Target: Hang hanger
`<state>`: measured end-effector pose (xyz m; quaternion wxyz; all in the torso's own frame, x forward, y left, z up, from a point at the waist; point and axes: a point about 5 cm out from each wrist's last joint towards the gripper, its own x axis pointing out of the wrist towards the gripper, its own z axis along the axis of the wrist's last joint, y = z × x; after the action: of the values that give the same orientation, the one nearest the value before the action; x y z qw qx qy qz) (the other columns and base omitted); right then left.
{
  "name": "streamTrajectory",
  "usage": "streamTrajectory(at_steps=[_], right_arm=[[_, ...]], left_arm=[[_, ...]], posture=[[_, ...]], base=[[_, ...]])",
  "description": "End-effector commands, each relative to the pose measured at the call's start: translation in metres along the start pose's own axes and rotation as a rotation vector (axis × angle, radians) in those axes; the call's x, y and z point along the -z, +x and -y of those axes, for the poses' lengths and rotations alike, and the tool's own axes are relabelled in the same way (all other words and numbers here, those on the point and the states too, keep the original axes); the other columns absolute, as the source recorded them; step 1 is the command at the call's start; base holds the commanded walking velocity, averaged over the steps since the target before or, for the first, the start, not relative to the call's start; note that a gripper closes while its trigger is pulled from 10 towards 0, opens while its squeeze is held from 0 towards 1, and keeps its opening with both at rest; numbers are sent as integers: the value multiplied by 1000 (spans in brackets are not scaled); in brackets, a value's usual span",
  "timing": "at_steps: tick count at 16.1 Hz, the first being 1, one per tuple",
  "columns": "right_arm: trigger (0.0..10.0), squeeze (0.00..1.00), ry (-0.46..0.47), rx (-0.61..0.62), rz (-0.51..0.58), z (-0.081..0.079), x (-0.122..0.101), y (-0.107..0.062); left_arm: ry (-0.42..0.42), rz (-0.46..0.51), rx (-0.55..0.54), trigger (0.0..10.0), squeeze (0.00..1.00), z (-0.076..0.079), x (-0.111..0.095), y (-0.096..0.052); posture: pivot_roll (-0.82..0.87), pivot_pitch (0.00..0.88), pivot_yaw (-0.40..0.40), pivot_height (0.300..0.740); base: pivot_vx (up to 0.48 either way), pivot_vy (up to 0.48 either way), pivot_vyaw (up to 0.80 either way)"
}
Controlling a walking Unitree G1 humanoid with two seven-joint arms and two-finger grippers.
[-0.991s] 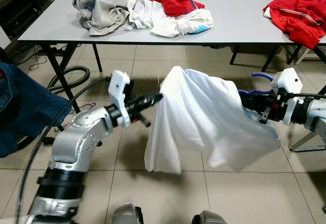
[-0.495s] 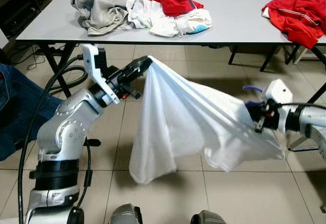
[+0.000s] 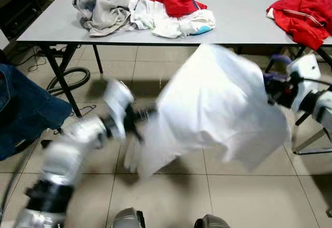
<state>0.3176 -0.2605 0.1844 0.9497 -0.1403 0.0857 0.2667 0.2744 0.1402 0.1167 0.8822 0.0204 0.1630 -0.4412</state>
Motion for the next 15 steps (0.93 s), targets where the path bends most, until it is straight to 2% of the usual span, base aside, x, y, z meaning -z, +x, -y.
streamTrajectory(at_steps=[1,3,5,9,10,14,15], right_arm=[[10000,0,-8,88,38,10,-8,-2],[10000,0,54,168,49,16,-7,1],[10000,0,91,194,74,15,-10,7],[10000,0,163,327,197,23,-30,16],[10000,0,170,292,194,20,-36,22],[10000,0,143,194,139,4,-36,34],[10000,0,93,126,107,-4,-31,36]], left_arm=[[47,-9,-5,0,0,1,-1,3],[64,-9,8,0,0,8,-1,11],[96,-20,25,0,0,14,1,17],[109,-38,45,0,0,25,11,27],[125,-62,49,0,0,27,16,29],[128,-78,56,0,0,31,22,32],[127,-80,49,0,0,31,23,32]], posture=[[-129,0,7,740],[-128,0,7,740],[-129,0,8,740],[-135,0,12,740],[-137,0,13,740],[-138,0,12,740],[-138,0,12,740]], base=[[0,0,0],[0,0,0],[0,0,0],[0,0,0],[0,0,0],[0,0,0],[0,0,0]])
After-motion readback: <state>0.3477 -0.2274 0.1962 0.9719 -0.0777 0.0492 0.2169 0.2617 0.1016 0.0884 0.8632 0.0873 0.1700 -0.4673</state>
